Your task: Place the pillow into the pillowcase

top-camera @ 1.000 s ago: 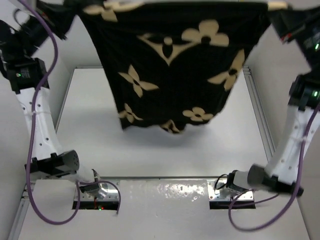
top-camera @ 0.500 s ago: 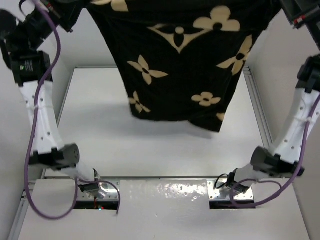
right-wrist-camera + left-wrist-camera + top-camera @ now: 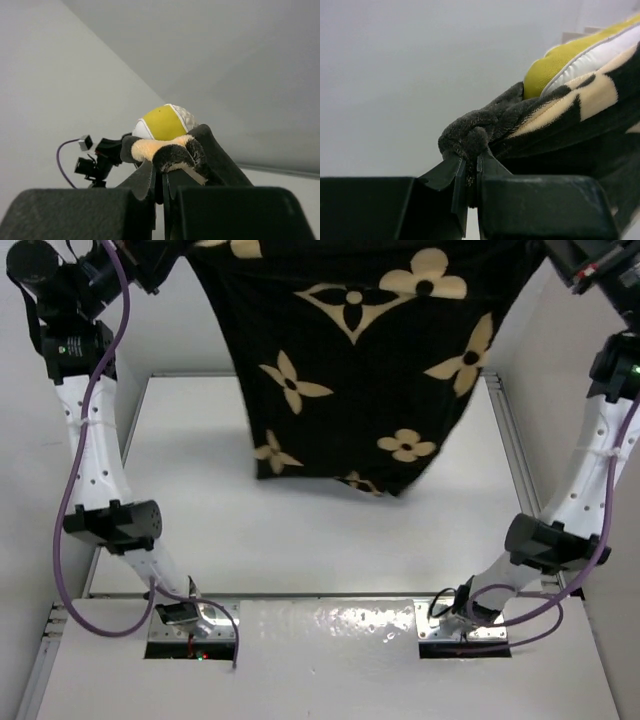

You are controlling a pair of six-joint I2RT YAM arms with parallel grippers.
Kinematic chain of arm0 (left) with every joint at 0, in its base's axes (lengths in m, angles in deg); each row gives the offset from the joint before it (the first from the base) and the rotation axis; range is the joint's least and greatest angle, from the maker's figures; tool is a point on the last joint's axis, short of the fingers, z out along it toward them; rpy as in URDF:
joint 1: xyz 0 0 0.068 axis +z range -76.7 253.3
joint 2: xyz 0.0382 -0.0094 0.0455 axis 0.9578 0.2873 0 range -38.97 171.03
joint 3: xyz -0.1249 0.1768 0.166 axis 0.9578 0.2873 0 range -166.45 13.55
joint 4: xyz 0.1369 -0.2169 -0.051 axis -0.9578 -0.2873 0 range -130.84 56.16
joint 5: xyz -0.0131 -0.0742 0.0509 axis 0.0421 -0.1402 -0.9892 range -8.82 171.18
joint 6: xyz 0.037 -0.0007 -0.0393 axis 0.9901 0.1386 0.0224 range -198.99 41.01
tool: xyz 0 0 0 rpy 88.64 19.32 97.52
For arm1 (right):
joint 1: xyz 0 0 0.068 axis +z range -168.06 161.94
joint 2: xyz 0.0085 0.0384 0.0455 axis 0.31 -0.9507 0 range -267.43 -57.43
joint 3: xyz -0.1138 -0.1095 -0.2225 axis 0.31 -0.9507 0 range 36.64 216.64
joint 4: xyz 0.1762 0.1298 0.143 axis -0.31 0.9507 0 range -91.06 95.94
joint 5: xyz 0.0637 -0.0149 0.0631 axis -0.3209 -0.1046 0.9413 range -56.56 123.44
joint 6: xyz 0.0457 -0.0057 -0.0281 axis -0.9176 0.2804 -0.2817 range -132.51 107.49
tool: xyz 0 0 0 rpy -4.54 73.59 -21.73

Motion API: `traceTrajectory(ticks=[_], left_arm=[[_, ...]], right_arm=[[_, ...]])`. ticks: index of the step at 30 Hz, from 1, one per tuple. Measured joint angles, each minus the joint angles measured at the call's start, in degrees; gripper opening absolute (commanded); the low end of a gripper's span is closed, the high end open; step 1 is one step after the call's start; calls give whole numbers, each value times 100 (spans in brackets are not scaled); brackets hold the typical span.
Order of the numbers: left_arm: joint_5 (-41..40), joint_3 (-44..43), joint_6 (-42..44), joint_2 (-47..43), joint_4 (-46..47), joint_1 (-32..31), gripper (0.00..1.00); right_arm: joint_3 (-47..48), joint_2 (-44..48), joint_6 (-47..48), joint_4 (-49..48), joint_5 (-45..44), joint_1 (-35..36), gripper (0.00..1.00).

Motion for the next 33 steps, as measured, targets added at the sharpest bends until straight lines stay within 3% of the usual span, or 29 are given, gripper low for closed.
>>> traceTrajectory(ticks=[2,6,8,10,12,14,16,18,19,21,24,26,28,29,31,33], left_arm=[[199,859,-175,-448,409,-17,0],[463,2096,70,-1609,321,-105,0],[332,2035,393,-1635,-20,-186,0],[212,1270,601,-1268,-577,-212,0],[107,229,629,-702,-857,-214,0],[24,-577,428,-83,-713,-212,0],[-111,-179,216,-15,-280,-214,0],[-205,367,166,-201,79,-273,0],[-210,557,184,-330,133,-321,0],[-101,935,299,-691,90,-389,0],[-63,1364,629,-1187,-341,-455,0],[-96,732,693,-970,-844,-431,0],[-122,-92,553,-516,-850,-328,0],[-129,-144,422,-461,-645,-227,0],[-129,177,164,-612,-120,-61,0],[-138,623,44,-966,291,31,0]], right_arm=[[-201,273,-389,-557,98,-256,0],[-2889,2428,-238,-1093,-87,-820,0],[-3821,3084,-229,-1482,-120,-807,0],[-4181,3097,-260,-1692,-17,-608,0],[-3766,2516,-181,-1344,35,-380,0],[-2253,1416,-79,-516,76,-197,0],[-319,186,-221,-63,37,-133,0],[507,-345,-688,-313,33,-197,0],[374,-278,-833,-461,46,-269,0],[-796,503,-640,-531,11,-466,0],[-3331,2092,-514,-855,-101,-730,0],[-3779,2365,-695,-1123,131,-785,0],[-3189,2035,-774,-957,437,-756,0],[-2369,1593,-776,-789,527,-750,0],[-872,846,-800,-645,549,-702,0],[-332,723,-896,-920,481,-704,0]])
